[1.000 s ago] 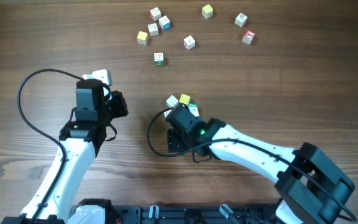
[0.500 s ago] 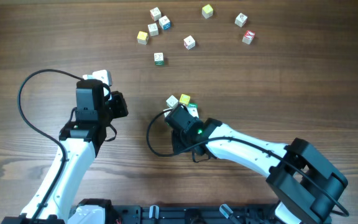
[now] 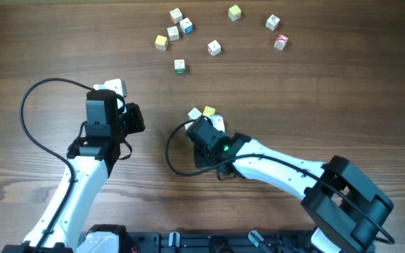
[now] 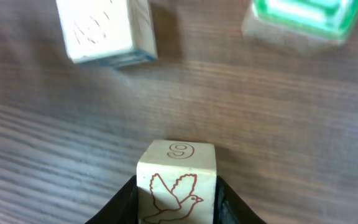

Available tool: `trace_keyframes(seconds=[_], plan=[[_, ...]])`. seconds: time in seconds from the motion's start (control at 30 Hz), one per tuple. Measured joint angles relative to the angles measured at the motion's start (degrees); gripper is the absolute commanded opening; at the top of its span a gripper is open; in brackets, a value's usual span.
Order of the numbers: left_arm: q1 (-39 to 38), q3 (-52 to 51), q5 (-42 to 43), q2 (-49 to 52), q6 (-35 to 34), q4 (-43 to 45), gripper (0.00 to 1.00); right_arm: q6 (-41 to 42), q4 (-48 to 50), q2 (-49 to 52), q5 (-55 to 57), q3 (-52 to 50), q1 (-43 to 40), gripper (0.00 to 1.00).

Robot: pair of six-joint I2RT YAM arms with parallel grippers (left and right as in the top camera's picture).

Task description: Form a circle

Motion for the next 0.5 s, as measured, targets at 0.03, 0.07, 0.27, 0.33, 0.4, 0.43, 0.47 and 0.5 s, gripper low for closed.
trace_keyframes(seconds=[0.03, 0.07, 0.27, 0.33, 0.4, 0.43, 0.47, 0.5], plan=[[0.0, 0.0, 0.0, 0.0, 0.0, 0.0, 0.26, -0.9, 1.4, 0.0, 0.3, 0.0, -0.2, 0.33], [0.0, 0.0, 0.0, 0.0, 0.0, 0.0, 0.26, -1.9, 2.7, 0.0, 0.7, 0.1, -0.5, 0.33], [0.0, 0.0, 0.0, 0.0, 0.0, 0.0, 0.26, -4.3, 3.3, 0.0, 2.4, 0.1, -0.8, 0.33], [0.0, 0.0, 0.0, 0.0, 0.0, 0.0, 0.26, -4.4, 3.3, 0.0, 3.1, 0.1, -0.8, 0.34], [0.0, 0.0, 0.0, 0.0, 0.0, 0.0, 0.27, -4.4, 3.3, 0.0, 3.8, 0.1, -0.8, 0.38], [0.0, 0.0, 0.0, 0.0, 0.0, 0.0, 0.26, -4.5, 3.3, 0.0, 4.2, 0.1, -0.8, 0.43], [0.0, 0.0, 0.0, 0.0, 0.0, 0.0, 0.27, -4.7, 3.4, 0.0, 4.4, 0.1, -0.8, 0.46], [0.0, 0.0, 0.0, 0.0, 0.0, 0.0, 0.27, -5.0, 3.4, 0.0, 4.7, 0.1, -0.8, 0.47]])
